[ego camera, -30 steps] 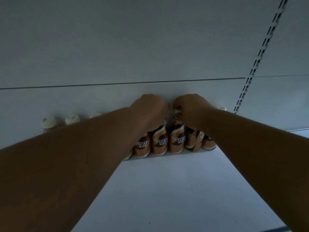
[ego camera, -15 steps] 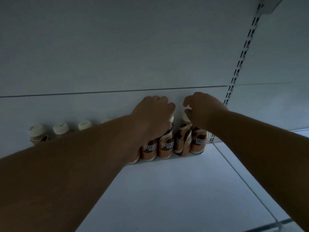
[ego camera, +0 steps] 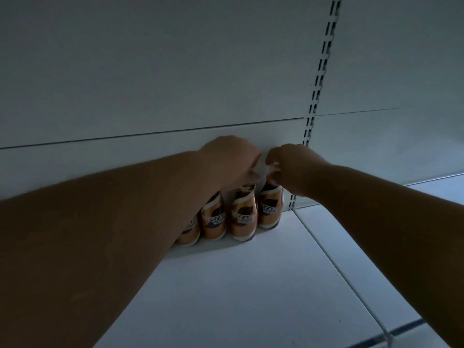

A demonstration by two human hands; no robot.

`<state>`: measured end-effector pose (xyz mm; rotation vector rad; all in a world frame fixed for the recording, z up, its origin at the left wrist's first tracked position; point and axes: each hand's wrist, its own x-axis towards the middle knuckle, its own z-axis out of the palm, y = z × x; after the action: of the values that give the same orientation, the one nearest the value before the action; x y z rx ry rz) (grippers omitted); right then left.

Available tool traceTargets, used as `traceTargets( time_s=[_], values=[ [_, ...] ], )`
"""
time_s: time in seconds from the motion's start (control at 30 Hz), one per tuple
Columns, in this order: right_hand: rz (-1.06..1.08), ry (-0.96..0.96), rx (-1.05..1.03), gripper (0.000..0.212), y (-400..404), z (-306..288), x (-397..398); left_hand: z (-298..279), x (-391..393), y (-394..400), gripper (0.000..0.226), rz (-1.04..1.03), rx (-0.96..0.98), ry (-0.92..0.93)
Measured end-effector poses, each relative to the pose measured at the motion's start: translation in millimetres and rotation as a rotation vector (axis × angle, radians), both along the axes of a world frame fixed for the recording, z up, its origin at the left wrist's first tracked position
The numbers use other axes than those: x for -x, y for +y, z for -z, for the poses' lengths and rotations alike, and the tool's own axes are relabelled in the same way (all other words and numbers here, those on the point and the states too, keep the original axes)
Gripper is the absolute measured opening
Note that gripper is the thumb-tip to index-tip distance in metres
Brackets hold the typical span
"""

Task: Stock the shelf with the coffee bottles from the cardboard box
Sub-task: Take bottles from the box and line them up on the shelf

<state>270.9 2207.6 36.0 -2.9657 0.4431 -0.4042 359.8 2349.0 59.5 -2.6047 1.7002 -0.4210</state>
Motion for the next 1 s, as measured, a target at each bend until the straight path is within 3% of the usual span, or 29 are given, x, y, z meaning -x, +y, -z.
traceTargets(
  time_s=[0.3,0.63,0.83,0.93,1.0],
  values=[
    [-0.073,-0.007,-0.093,0.025,-4,5,6,6,18,-4,0.024,-0.015,-0.107,0.043],
    [-0.102,-0.005,-0.016,0.030,7,2,0,-3,19,-7,0.030,-0.178,-0.205,0.048],
    [-0.129,0.011,0.041,0.029,10,2,-7,-1,20,-5,0.030,-0.161,-0.128,0.065],
    [-0.125,0.032,0.073,0.030,9,-3,-7,4,18,-2,0.019,-0.163,-0.021,0.099],
    [-0.132,0.038,0.099,0.028,9,-6,-9,8,15,-1,0.025,-0.159,0.048,0.109]
  ],
)
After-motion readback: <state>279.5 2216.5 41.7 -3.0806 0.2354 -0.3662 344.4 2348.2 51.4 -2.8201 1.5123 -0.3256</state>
